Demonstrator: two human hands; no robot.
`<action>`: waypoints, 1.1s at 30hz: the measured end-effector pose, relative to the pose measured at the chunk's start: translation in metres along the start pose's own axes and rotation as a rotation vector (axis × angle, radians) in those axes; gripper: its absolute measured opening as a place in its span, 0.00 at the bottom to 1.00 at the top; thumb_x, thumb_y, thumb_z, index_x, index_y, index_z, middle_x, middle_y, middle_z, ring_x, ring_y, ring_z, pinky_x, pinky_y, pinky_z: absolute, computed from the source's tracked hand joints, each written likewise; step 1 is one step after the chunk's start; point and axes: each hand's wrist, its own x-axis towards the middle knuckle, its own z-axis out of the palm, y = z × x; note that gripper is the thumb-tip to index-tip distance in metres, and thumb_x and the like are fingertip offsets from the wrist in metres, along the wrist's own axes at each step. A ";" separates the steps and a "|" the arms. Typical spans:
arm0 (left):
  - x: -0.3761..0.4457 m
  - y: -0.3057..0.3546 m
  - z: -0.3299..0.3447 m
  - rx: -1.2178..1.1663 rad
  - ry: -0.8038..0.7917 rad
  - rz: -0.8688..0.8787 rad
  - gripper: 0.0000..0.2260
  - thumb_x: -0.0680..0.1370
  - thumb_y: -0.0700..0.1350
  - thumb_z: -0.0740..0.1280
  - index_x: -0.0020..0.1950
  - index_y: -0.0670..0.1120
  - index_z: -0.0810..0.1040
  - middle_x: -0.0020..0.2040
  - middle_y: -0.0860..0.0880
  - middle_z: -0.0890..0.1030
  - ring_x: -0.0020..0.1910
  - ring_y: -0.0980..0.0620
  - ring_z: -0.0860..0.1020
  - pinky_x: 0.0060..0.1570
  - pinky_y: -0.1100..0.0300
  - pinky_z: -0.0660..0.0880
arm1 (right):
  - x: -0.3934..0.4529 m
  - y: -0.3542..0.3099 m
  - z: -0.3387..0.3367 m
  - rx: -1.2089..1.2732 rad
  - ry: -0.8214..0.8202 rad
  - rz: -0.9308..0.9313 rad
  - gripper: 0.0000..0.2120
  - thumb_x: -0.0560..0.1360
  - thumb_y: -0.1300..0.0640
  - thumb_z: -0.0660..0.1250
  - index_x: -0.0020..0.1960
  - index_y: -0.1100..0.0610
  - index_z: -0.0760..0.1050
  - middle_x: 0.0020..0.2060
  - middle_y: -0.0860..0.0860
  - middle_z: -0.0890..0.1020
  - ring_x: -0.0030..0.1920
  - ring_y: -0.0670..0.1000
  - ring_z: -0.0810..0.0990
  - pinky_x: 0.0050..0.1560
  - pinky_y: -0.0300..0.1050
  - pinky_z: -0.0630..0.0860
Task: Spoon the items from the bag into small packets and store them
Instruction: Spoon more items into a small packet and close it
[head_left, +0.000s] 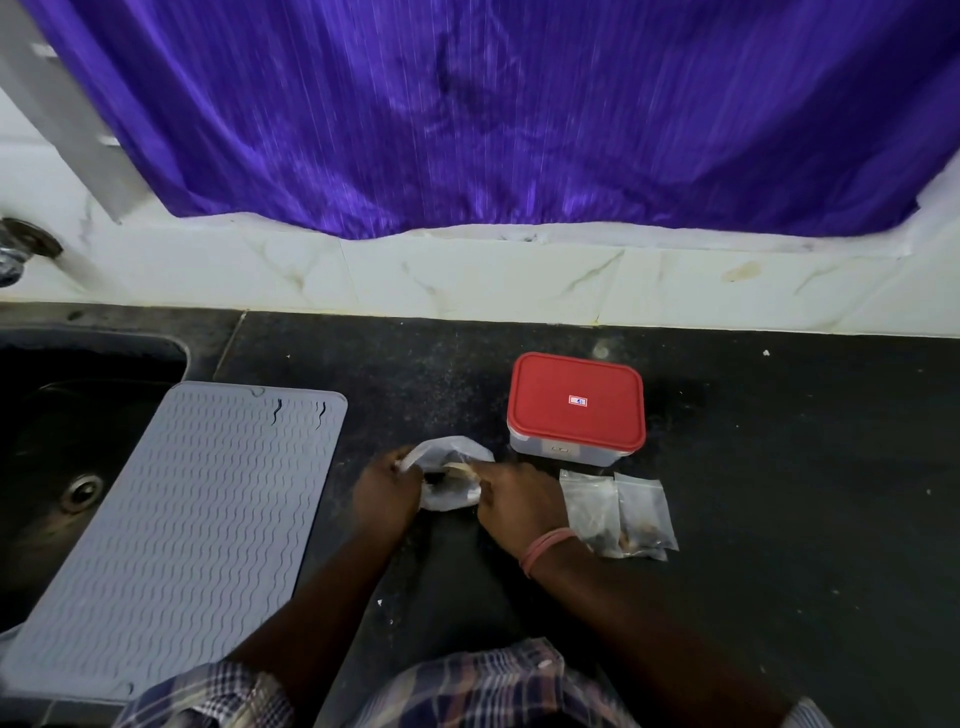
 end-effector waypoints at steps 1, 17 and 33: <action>0.000 -0.003 0.000 -0.035 0.021 -0.026 0.12 0.79 0.47 0.69 0.61 0.46 0.80 0.51 0.50 0.81 0.52 0.49 0.81 0.49 0.58 0.74 | -0.001 0.001 0.000 0.012 0.002 0.007 0.22 0.74 0.49 0.59 0.67 0.39 0.73 0.47 0.50 0.85 0.47 0.56 0.84 0.45 0.49 0.79; 0.016 -0.006 0.010 -0.431 -0.210 -0.421 0.15 0.74 0.45 0.75 0.56 0.38 0.82 0.47 0.39 0.86 0.44 0.41 0.85 0.40 0.54 0.81 | -0.001 0.005 0.029 0.555 -0.086 0.419 0.12 0.73 0.53 0.66 0.53 0.46 0.85 0.48 0.46 0.87 0.51 0.49 0.85 0.56 0.42 0.79; 0.010 -0.011 0.011 -0.397 -0.222 -0.435 0.09 0.77 0.43 0.73 0.54 0.42 0.78 0.45 0.42 0.79 0.41 0.47 0.78 0.40 0.54 0.78 | 0.001 0.016 0.029 0.746 -0.107 0.552 0.11 0.75 0.57 0.66 0.50 0.52 0.86 0.47 0.51 0.87 0.49 0.52 0.84 0.55 0.44 0.78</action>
